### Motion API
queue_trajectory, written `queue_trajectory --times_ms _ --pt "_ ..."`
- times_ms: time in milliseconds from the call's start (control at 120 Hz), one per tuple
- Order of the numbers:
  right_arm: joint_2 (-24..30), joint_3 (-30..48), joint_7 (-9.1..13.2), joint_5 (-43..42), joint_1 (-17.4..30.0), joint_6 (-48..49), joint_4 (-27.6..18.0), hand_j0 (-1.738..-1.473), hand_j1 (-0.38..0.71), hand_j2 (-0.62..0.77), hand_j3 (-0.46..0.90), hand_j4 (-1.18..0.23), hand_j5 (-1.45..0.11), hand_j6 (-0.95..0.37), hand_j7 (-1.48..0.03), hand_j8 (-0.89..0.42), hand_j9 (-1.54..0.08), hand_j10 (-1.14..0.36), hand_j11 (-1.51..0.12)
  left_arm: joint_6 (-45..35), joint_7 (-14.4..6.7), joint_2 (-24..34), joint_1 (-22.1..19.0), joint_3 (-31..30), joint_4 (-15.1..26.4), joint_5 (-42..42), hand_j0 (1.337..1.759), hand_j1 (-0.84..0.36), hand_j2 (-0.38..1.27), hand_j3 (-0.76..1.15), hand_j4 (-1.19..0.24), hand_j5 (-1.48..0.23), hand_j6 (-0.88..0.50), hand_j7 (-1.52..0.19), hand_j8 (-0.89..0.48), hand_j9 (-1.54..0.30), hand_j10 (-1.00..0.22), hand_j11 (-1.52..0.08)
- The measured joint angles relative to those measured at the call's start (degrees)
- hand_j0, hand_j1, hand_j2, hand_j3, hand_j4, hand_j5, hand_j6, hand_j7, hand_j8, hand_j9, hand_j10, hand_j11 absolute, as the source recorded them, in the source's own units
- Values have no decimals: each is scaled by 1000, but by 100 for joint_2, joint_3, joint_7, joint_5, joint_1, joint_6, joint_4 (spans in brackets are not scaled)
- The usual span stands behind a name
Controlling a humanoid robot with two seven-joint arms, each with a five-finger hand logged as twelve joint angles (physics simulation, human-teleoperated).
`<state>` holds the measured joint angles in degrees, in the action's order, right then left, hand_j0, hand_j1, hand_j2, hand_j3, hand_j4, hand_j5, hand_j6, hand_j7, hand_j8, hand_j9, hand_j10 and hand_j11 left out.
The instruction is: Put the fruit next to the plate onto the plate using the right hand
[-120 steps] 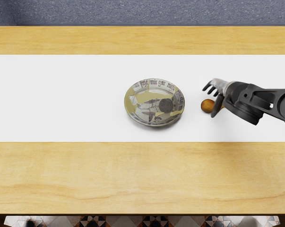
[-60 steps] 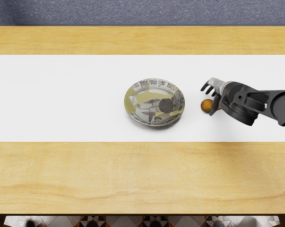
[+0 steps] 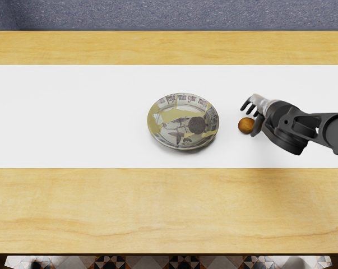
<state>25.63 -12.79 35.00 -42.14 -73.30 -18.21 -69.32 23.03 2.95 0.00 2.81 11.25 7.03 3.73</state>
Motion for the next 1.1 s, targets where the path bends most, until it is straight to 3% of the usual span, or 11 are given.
queue_trajectory --times_ms 675,1100 --pt "-49 -4 0 -63 36 0 22 -1657 212 -78 0 -476 -624 -479 -621 -476 -624 -476 -624 0 -2 0 0 0 0 -3 1658 334 3 0 -13 -17 -13 -17 -13 -17 -13 -17" --pt "-50 0 -5 -72 59 10 26 -1652 230 -80 0 -527 -722 -511 -703 -481 -723 -439 -737 0 0 0 0 1 0 -4 1658 334 3 0 -13 -17 -13 -17 -13 -17 -13 -17"
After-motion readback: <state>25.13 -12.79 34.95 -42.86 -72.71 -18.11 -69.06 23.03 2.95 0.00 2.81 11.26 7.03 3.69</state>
